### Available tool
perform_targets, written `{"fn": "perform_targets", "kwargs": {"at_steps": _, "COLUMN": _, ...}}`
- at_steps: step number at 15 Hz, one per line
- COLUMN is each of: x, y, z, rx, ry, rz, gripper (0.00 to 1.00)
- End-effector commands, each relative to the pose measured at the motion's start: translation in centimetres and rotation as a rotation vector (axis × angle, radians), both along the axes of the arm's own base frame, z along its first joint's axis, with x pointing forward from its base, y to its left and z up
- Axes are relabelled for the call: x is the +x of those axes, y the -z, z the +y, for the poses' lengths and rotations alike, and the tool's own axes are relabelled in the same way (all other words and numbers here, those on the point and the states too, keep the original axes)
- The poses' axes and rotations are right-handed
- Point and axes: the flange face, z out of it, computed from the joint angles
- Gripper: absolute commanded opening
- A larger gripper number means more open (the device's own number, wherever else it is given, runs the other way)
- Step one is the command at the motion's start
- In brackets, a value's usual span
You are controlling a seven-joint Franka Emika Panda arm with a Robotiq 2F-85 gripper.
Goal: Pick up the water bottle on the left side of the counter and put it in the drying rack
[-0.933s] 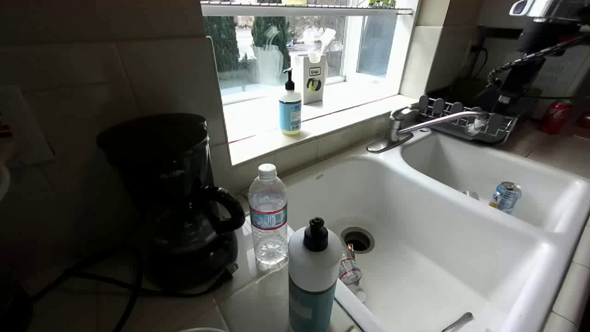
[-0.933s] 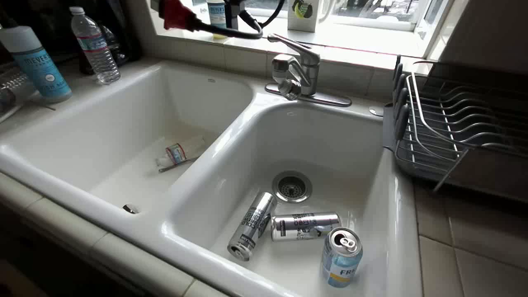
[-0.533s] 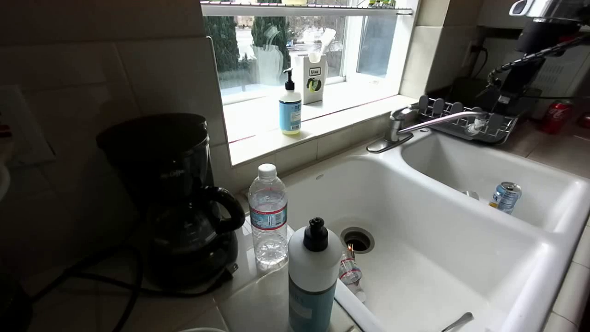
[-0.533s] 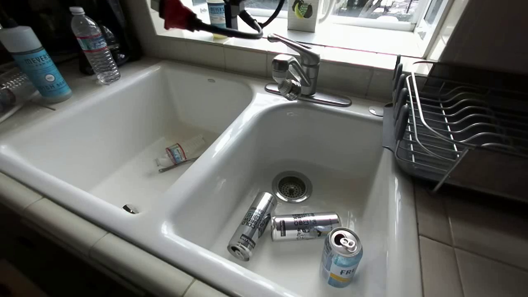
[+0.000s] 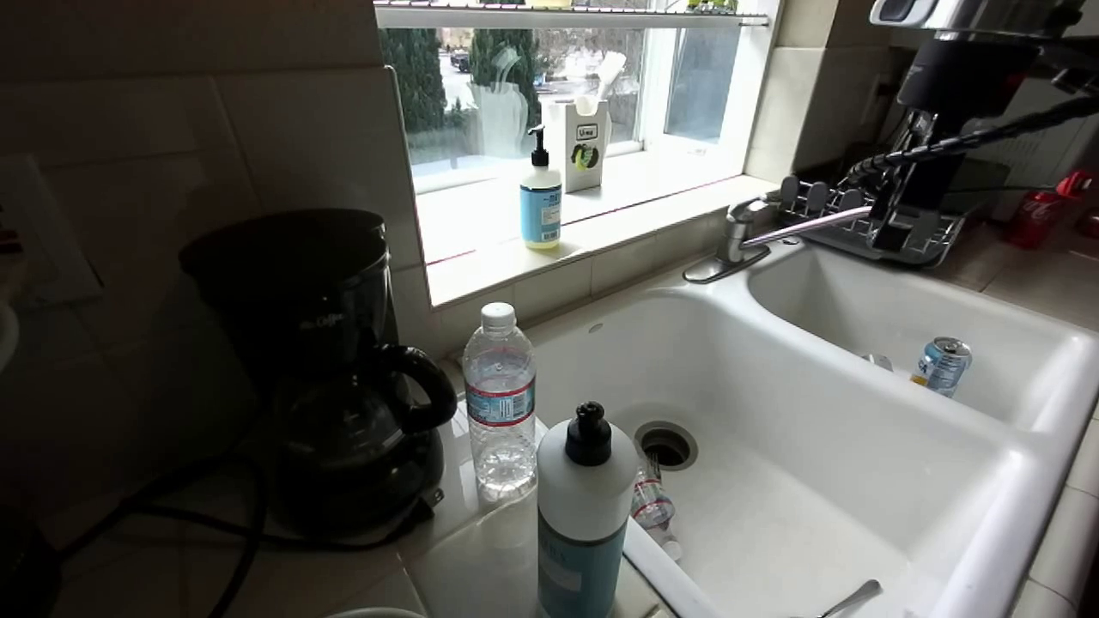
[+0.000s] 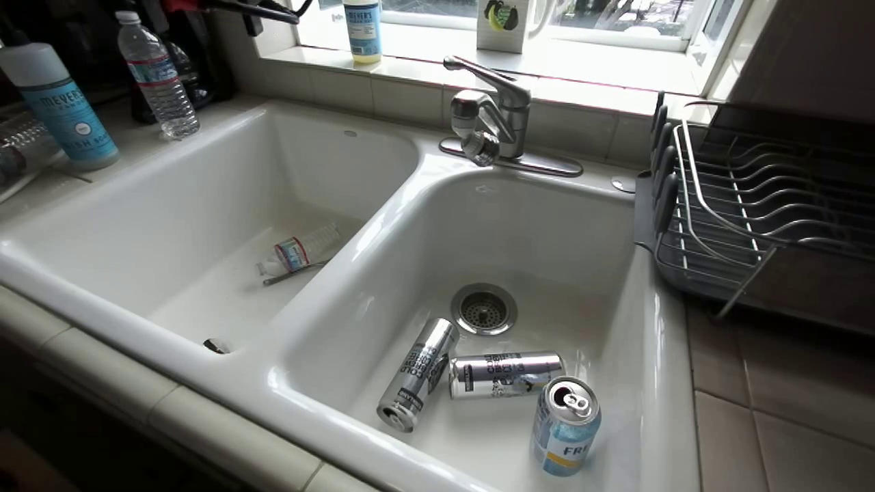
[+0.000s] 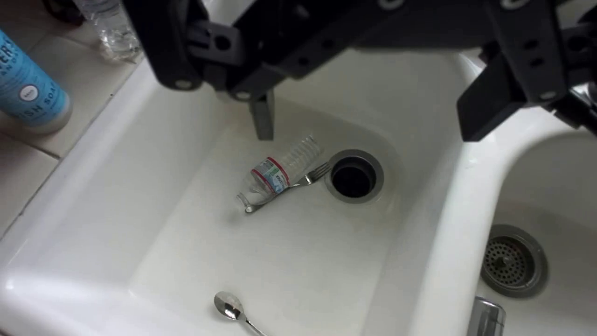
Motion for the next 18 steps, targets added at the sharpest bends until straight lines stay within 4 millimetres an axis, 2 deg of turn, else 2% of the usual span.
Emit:
{"fn": "perform_targets", "kwargs": {"at_steps": 1, "x": -0.9, "y": 0.2, "z": 7.2, "rx": 0.035, "ry": -0.199, "rz": -0.016, "gripper": 1.00}}
{"fn": "perform_targets", "kwargs": {"at_steps": 4, "x": -0.8, "y": 0.2, "z": 13.1, "rx": 0.069, "ry": -0.356, "rz": -0.075, "gripper": 1.00}}
{"fn": "perform_targets", "kwargs": {"at_steps": 7, "x": 0.5, "y": -0.4, "z": 16.5, "rx": 0.109, "ry": -0.495, "rz": -0.125, "gripper": 1.00}}
{"fn": "perform_targets", "kwargs": {"at_steps": 8, "x": -1.2, "y": -0.2, "z": 14.9, "rx": 0.068, "ry": -0.423, "rz": -0.123, "gripper": 1.00}}
{"fn": "perform_targets", "kwargs": {"at_steps": 9, "x": -0.8, "y": -0.2, "z": 15.4, "rx": 0.072, "ry": -0.435, "rz": -0.123, "gripper": 1.00}}
{"fn": "perform_targets", "kwargs": {"at_steps": 17, "x": -0.7, "y": -0.3, "z": 15.1, "rx": 0.072, "ry": -0.428, "rz": -0.126, "gripper": 1.00}}
{"fn": "perform_targets", "kwargs": {"at_steps": 18, "x": -0.2, "y": -0.1, "z": 15.6, "rx": 0.076, "ry": -0.425, "rz": -0.150, "gripper": 1.00}}
